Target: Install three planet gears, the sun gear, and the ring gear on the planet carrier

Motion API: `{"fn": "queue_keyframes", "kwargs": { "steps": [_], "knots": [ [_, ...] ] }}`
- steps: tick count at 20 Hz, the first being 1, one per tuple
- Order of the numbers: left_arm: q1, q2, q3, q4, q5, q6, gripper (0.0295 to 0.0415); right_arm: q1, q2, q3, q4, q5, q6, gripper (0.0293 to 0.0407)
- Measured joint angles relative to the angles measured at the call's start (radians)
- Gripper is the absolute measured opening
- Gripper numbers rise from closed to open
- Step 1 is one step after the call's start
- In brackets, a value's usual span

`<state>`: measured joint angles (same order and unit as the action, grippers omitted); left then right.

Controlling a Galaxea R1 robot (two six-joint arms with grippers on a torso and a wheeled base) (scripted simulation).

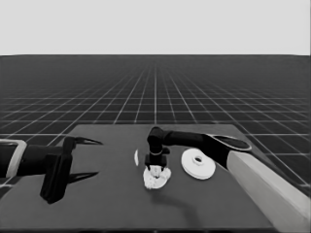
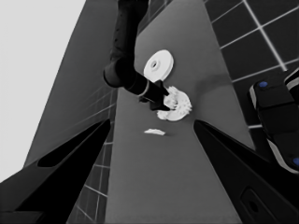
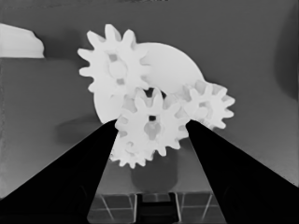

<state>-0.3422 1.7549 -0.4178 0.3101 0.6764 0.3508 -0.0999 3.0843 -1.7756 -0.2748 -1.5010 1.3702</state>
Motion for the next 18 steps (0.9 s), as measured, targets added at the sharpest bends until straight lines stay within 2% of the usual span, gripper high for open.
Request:
{"fn": "queue_keyframes", "kwargs": {
  "steps": [18],
  "knots": [
    [0.0,0.0,0.0,0.0,0.0,0.0,0.0385,-0.007,-0.001,-0.001,0.0,0.0,0.188,0.0309]
  ]
}}
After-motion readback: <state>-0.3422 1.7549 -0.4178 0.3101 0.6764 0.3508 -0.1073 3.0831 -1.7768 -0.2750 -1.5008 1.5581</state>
